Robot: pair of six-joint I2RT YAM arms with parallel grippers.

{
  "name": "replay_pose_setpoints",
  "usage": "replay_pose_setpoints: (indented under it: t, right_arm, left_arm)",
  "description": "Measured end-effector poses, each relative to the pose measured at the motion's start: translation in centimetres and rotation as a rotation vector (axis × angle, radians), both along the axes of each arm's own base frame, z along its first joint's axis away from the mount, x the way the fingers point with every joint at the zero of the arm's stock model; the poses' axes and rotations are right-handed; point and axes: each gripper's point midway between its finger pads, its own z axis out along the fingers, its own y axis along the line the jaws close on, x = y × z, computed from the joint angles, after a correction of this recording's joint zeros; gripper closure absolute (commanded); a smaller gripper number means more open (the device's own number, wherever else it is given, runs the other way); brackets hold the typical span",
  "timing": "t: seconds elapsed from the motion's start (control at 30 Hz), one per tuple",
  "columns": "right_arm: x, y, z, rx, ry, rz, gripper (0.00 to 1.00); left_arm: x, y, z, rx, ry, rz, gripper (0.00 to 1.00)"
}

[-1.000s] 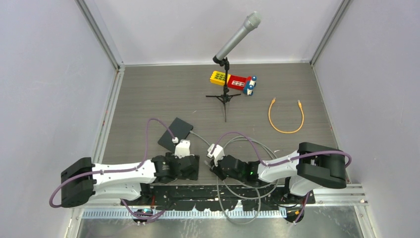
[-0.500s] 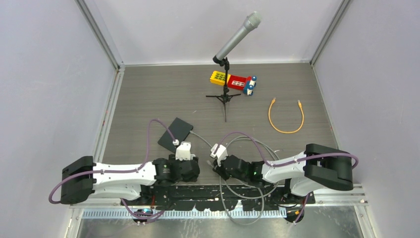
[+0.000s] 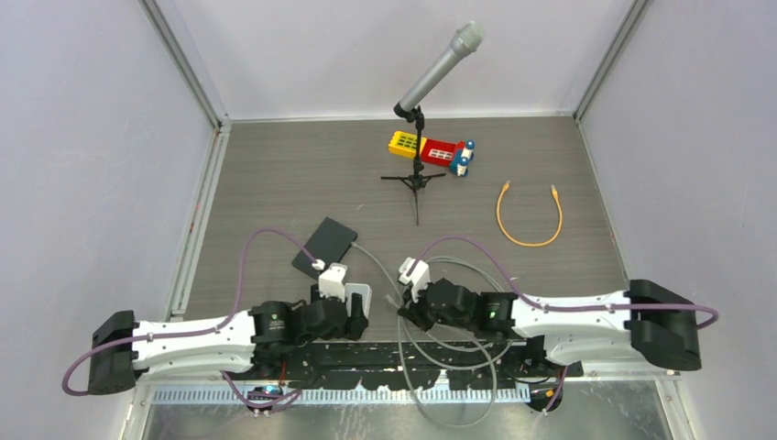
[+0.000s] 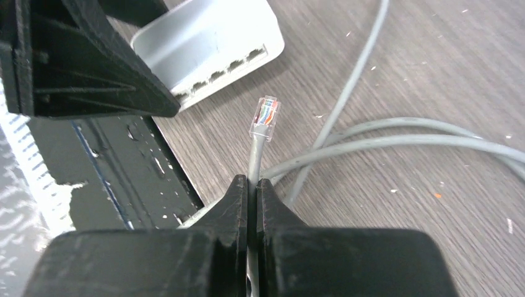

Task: Insert the plug into the switch port
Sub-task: Pick up the switch port at the center of the board.

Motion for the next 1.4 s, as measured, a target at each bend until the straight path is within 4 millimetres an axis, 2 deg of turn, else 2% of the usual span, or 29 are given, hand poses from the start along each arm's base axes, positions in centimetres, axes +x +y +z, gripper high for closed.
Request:
replay_pose_setpoints:
  t: [0.17, 0.3, 0.4, 0.87, 1.4]
  right_arm:
    - [0.4, -0.7, 3.0, 0.01, 0.003, -0.05, 0.99]
    - [0.4, -0.9, 4.7, -0.014, 0.006, -0.057, 1.0]
    - [0.4, -1.3, 5.4, -0.035, 0.009, -0.06, 0.99]
    - [-1.0, -1.9, 5.6, -0.119, 0.068, -0.004, 0.99]
    - [-1.2, -2.5, 5.6, -0.163, 0.056, 0.024, 1.0]
  left_arm:
    - [-0.1, -0.3, 0.8, -0.033, -0.017, -0.031, 1.0]
    - [-0.6, -0.6, 0.9, -0.012, -0.008, -0.081, 1.0]
    - [-0.8, -1.3, 1.8, -0.023, -0.011, -0.119, 1.0]
    - [-1.0, -3.8, 5.8, -0.096, -0.021, -0.184, 1.0]
    - [-1.9, -4.2, 5.6, -0.088, 0.012, -0.237, 1.0]
